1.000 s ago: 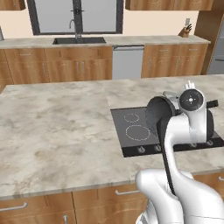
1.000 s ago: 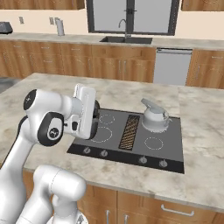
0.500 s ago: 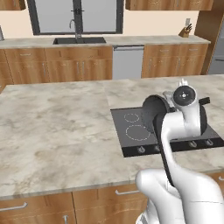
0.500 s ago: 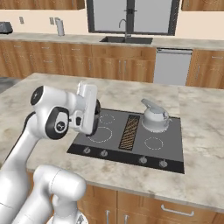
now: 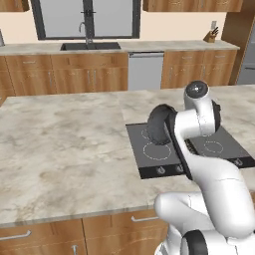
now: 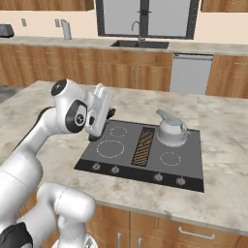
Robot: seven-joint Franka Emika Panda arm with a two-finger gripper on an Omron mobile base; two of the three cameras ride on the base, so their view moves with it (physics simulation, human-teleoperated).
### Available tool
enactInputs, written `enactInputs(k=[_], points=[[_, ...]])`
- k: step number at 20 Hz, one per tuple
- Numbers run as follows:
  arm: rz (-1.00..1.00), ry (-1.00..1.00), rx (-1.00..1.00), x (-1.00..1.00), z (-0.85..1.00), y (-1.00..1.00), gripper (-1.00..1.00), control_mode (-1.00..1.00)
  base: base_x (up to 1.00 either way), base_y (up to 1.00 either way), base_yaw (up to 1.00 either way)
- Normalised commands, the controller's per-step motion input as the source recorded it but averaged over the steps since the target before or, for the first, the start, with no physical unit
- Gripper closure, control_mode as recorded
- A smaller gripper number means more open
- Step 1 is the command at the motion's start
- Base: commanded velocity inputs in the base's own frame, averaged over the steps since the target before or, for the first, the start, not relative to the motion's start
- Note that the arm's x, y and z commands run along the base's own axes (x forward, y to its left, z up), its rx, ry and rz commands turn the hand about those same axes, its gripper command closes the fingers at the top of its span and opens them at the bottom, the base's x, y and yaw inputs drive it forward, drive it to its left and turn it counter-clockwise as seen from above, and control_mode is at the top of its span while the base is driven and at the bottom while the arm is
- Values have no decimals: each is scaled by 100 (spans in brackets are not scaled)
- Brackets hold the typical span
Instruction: Pick the pan from the cabinet and place it on the stove. Then turn on the stove burner for the pan.
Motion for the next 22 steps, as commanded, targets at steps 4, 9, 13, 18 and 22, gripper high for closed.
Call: enactInputs(k=[4,9,13,18,22], points=[[0,6,33,38,-16,-16,100,-100,0,0,0],[0,8,19,37,-11,-4,100,-100,0,0,0],[-3,10,9,18,-21,0,100,-100,0,0,0],[-11,6,8,1,-39,0,100,-100,0,0,0],[-17,1,8,0,-37,0,100,-100,0,0,0]])
